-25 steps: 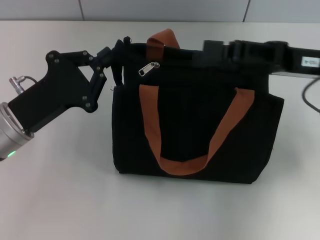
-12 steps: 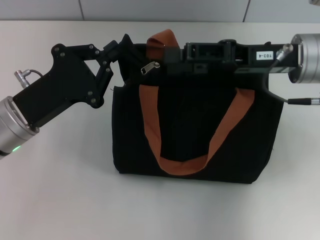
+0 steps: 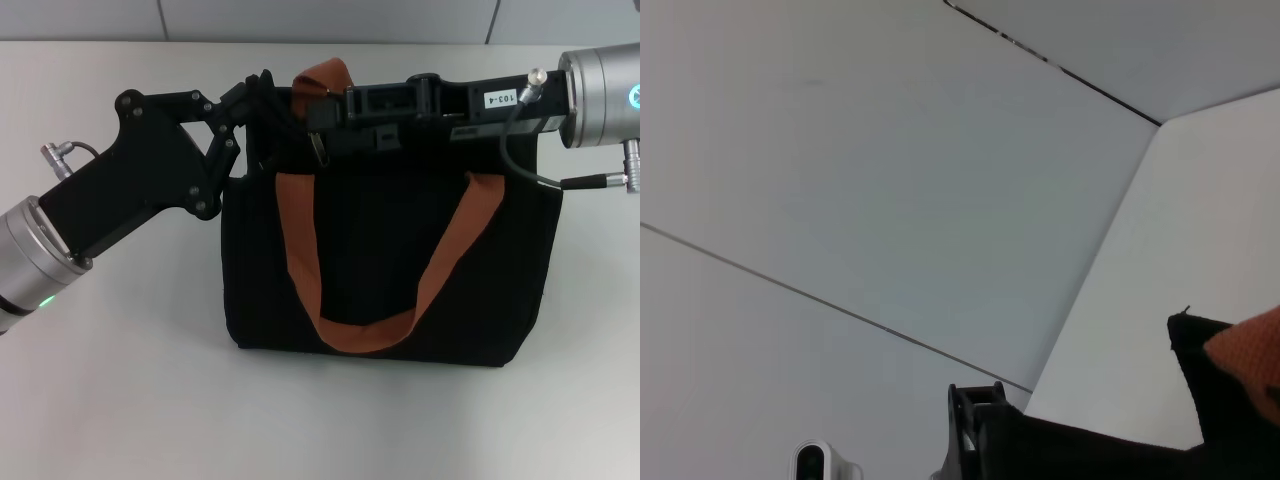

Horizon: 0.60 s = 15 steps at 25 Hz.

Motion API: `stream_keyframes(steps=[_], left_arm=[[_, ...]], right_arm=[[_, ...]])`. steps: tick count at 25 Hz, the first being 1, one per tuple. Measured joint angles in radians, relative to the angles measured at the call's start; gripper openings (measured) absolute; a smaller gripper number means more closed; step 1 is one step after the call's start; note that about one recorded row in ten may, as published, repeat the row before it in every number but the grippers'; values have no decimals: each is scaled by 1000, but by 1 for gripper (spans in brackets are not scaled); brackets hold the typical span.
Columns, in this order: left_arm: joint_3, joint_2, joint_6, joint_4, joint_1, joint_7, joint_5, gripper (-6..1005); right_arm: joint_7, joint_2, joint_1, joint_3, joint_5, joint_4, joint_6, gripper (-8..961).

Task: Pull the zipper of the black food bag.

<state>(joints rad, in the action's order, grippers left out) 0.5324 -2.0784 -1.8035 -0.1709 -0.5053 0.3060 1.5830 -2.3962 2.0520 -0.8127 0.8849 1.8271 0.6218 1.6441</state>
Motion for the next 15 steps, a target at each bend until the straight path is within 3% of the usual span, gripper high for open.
stream_keyframes(steps=[15], left_arm=[[0, 0, -12, 10, -2, -4, 0, 39]], right_arm=[[-17, 3, -25, 62, 27, 39, -50, 814]])
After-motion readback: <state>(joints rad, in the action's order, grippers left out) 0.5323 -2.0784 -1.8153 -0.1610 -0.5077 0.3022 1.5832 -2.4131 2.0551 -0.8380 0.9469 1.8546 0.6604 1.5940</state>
